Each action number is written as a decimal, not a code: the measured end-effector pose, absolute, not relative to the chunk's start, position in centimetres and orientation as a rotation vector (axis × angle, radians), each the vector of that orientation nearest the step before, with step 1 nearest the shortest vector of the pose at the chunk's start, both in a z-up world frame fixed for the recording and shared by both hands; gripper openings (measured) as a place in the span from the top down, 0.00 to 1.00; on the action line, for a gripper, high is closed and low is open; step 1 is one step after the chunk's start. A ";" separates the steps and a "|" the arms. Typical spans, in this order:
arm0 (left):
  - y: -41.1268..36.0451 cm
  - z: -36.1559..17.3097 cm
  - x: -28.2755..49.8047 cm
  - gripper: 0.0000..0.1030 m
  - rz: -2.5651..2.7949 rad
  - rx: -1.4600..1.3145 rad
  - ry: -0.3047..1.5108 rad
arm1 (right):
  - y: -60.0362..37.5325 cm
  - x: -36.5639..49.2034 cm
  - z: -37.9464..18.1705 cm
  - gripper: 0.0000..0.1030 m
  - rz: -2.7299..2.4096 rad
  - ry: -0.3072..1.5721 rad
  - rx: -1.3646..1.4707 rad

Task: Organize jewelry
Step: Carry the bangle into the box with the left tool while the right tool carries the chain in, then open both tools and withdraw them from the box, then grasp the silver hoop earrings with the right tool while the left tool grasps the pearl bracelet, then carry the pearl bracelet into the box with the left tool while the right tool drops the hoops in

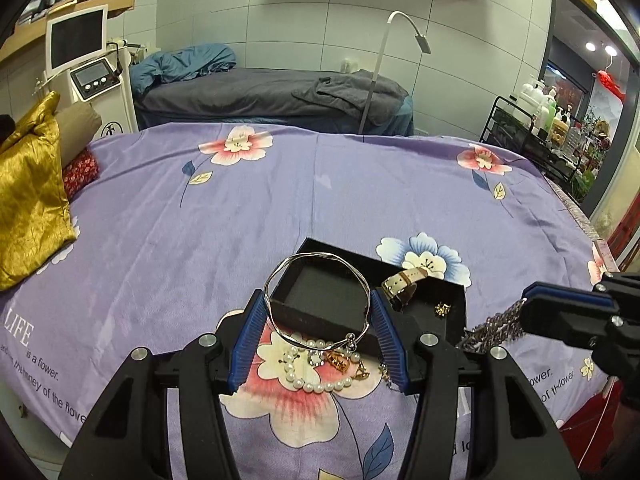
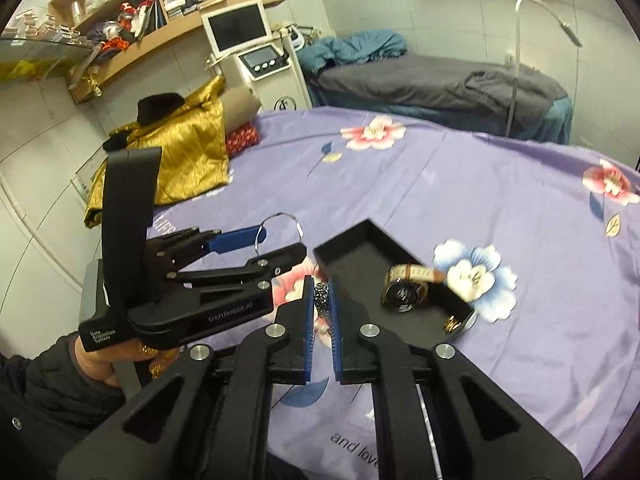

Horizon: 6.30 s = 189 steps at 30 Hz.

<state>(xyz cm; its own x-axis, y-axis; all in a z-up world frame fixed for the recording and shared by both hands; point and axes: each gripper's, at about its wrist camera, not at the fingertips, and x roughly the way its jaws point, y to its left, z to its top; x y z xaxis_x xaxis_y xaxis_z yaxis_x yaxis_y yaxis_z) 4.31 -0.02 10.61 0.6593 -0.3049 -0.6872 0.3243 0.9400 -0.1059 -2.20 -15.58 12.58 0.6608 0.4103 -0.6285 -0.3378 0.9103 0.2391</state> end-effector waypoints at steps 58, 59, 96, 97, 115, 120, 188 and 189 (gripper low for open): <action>0.8 3.7 9.7 0.06 -0.230 0.039 0.912 | -19.7 2.9 3.0 0.46 0.122 0.927 0.141; 1.2 3.4 9.3 0.06 -0.225 0.036 0.917 | -19.4 2.6 2.8 0.46 0.125 0.930 0.135; 1.3 -1.6 4.6 0.18 -0.310 0.159 0.950 | -11.7 -1.1 -3.5 0.48 0.297 1.013 -0.090; 1.1 -1.6 4.9 0.18 -0.316 0.158 0.949 | -11.7 -0.9 -3.5 0.48 0.295 1.007 -0.087; -1.9 -1.7 5.8 0.39 -0.425 0.202 0.922 | -13.2 1.2 -3.5 0.71 0.226 0.993 -0.019; -1.4 -1.4 5.4 0.55 -0.429 0.166 0.924 | -12.8 1.1 -3.5 0.71 0.225 0.983 -0.053; -2.5 4.6 9.7 0.33 -0.397 0.121 0.798 | -18.2 3.5 1.4 0.50 0.102 0.919 0.111; -2.4 4.6 9.7 0.30 -0.391 0.120 0.795 | -18.2 3.4 1.4 0.50 0.103 0.921 0.115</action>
<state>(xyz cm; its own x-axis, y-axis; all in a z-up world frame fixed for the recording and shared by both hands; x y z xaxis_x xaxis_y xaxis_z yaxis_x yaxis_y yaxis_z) 9.68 -2.42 4.65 0.6327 -0.2963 -0.7155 0.3855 0.9218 -0.0409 3.38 -18.25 1.40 0.6005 0.1379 -0.7877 -0.0397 0.9889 0.1429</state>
